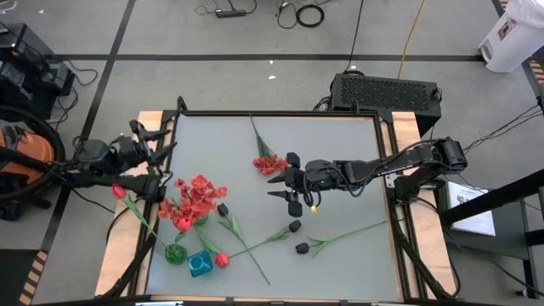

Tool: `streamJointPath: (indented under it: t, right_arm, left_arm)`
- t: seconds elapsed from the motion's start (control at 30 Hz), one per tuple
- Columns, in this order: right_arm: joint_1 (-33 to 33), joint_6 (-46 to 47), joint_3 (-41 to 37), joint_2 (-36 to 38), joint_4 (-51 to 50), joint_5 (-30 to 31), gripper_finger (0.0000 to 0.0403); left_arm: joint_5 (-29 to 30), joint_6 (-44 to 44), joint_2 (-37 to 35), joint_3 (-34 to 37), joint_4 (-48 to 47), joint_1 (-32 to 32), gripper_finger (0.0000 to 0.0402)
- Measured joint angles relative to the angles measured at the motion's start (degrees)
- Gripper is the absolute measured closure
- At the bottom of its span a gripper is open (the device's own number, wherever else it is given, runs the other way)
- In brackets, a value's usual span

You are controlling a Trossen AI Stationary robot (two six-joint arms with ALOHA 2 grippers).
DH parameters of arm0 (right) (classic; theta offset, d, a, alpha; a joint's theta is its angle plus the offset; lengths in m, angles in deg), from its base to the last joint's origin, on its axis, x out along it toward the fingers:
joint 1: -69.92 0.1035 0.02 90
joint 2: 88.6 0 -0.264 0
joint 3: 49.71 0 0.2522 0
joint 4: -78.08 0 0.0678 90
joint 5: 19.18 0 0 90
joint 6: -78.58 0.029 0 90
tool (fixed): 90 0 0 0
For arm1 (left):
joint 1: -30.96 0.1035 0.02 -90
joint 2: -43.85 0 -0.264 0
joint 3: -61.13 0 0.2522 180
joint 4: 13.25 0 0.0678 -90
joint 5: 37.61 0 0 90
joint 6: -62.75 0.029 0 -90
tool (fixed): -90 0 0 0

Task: Sort flowers into vase by color
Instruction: Put the orange flowers into the top green vase

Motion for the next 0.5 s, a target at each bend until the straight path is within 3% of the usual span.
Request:
streamJointPath:
  t: [0.3, 0.5]
  right_arm:
    - [0.0, -0.4, 0.0, 0.0, 0.0, 0.0, 0.0248]
    - [0.0, -0.6, 0.0, 0.0, 0.0, 0.0, 0.0248]
  left_arm:
    - [4.7, 0.8, 0.9, -0.1, 4.6, 0.0, 0.0196]
    - [3.6, 1.9, 9.1, -5.1, 6.2, 0.0, 0.0196]
